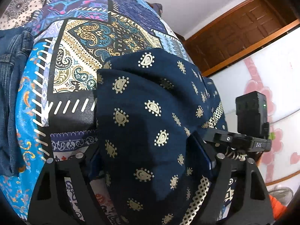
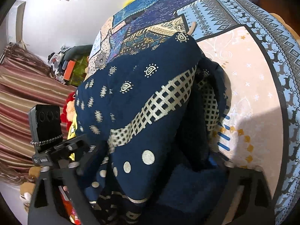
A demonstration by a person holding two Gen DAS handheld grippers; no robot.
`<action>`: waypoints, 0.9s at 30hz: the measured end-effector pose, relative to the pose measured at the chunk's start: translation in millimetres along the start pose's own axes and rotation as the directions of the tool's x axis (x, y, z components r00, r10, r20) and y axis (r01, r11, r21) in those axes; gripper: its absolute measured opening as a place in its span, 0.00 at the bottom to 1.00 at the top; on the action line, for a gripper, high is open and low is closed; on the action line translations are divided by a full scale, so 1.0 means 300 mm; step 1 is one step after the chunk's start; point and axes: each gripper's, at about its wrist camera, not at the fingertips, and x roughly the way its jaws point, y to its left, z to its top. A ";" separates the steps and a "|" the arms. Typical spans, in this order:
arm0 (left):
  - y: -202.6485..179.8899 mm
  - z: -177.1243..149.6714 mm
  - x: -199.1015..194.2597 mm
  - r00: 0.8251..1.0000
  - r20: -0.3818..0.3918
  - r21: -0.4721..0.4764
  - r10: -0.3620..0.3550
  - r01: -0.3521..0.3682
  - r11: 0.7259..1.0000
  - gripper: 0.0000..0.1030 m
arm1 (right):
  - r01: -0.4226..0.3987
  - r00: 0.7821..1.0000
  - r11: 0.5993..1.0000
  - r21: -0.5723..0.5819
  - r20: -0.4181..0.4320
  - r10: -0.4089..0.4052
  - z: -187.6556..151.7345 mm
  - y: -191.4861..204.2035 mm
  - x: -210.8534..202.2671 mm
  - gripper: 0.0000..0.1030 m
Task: Fold large clothes
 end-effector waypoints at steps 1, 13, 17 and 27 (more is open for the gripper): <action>-0.010 -0.003 -0.006 1.000 0.009 0.009 0.008 -0.008 1.000 0.67 | -0.011 1.000 1.000 0.004 0.003 0.011 -0.001 0.003 -0.009 0.66; -0.186 -0.121 -0.401 0.976 0.218 0.171 0.011 -0.049 0.984 0.44 | -0.029 0.990 0.978 -0.208 0.131 0.057 -0.073 0.329 -0.215 0.29; -0.229 -0.155 -0.596 0.944 0.328 0.214 0.037 -0.112 0.970 0.44 | -0.062 0.980 0.959 -0.277 0.163 0.110 -0.078 0.493 -0.251 0.29; -0.111 -0.193 -0.930 0.866 0.483 0.160 0.131 -0.234 0.959 0.44 | -0.156 0.965 0.910 -0.385 0.139 0.224 -0.049 0.852 -0.101 0.29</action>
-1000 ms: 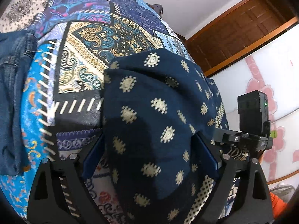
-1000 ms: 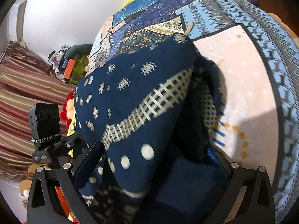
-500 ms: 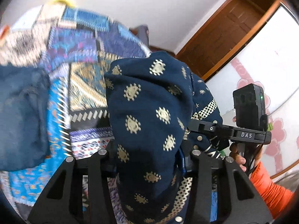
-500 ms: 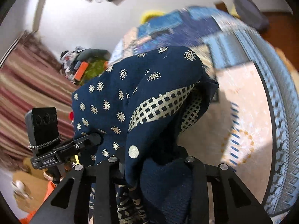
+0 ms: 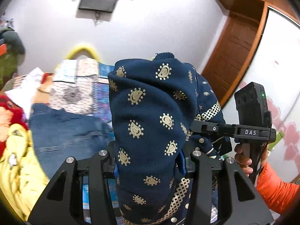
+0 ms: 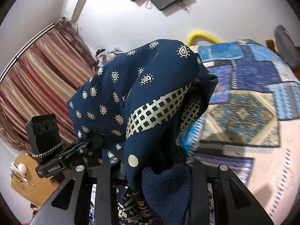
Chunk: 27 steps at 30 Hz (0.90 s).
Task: Fold large clothes
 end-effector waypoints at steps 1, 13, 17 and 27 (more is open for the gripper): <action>0.033 0.007 -0.005 1.000 0.007 -0.007 0.014 -0.014 1.000 0.44 | -0.005 1.000 1.000 -0.004 -0.008 0.005 0.012 0.013 0.034 0.29; 0.472 0.027 0.083 0.992 -0.052 -0.139 0.112 -0.118 0.983 0.44 | 0.037 0.989 0.999 0.013 -0.142 -0.035 0.101 0.059 0.578 0.29; 0.647 0.009 0.192 0.988 -0.115 -0.225 0.106 -0.130 0.966 0.45 | 0.077 0.977 0.997 0.022 -0.202 -0.071 0.133 -0.015 0.777 0.29; 0.974 -0.094 0.502 0.969 -0.227 -0.414 0.097 -0.186 0.891 0.55 | 0.170 0.953 0.985 0.041 -0.262 -0.154 0.173 -0.284 1.035 0.31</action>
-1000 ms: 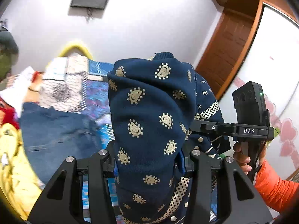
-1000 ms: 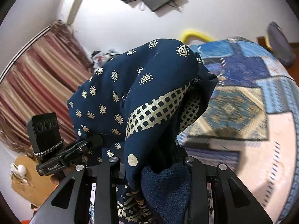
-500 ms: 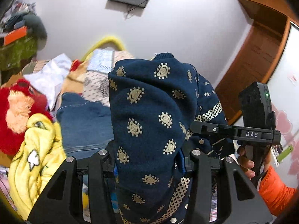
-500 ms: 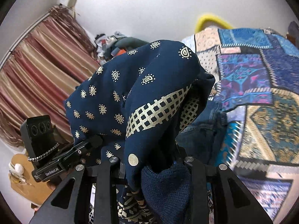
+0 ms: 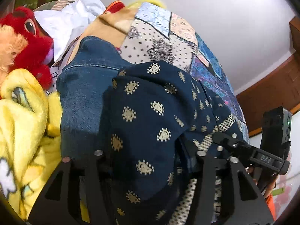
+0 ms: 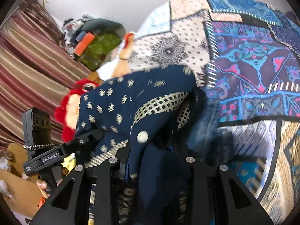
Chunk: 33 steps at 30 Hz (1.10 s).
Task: Fold large clothes
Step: 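Lower the folded hoodie bundle onto the bed with both tools and release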
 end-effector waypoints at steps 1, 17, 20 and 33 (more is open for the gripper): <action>0.000 -0.007 -0.004 1.000 0.003 0.003 -0.010 0.010 1.000 0.55 | -0.018 1.000 1.000 0.001 -0.007 0.018 0.005 -0.025 -0.002 0.32; -0.224 -0.179 -0.316 0.941 0.245 0.332 0.234 -0.308 0.892 0.56 | 0.197 0.970 0.914 -0.356 0.204 -0.129 -0.239 0.358 -0.293 0.40; -0.219 -0.227 -0.326 0.947 0.229 0.307 0.223 -0.288 0.907 0.56 | 0.311 0.948 0.864 -0.395 0.198 -0.250 -0.286 0.365 -0.201 0.54; -0.143 -0.454 -0.175 0.932 0.158 0.334 0.325 -0.361 0.871 0.68 | 0.296 0.955 0.906 -0.304 0.097 -0.280 -0.407 0.040 -0.223 0.77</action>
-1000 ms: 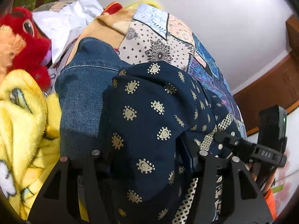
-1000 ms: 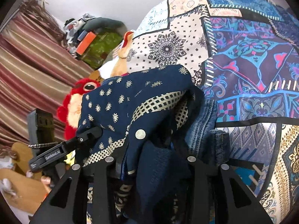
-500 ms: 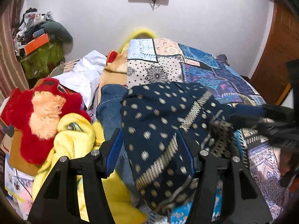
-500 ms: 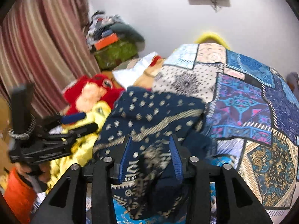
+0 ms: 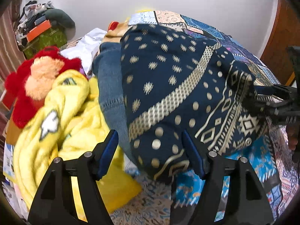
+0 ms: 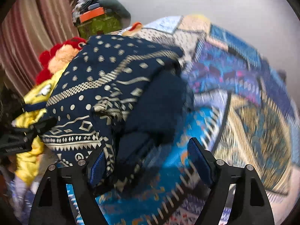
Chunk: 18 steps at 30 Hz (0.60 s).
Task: Fold large clothes
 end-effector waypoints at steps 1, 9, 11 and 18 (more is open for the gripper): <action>-0.001 -0.017 -0.014 1.000 0.011 -0.006 0.004 -0.004 1.000 0.68 | -0.020 1.000 0.999 0.031 -0.003 0.020 -0.008 -0.019 -0.010 0.77; -0.006 -0.063 -0.134 0.999 0.021 -0.063 0.043 -0.042 0.997 0.67 | -0.004 0.999 0.994 0.113 0.034 0.000 -0.109 -0.010 -0.204 0.77; -0.017 -0.068 -0.206 0.998 0.054 -0.074 0.025 -0.021 0.997 0.67 | -0.064 0.995 0.992 0.107 0.077 0.056 -0.123 0.025 -0.292 0.77; -0.099 -0.042 -0.587 0.961 0.278 -0.106 0.017 0.013 0.994 0.67 | -0.108 0.950 0.994 0.019 0.298 0.098 -0.152 0.182 -0.681 0.77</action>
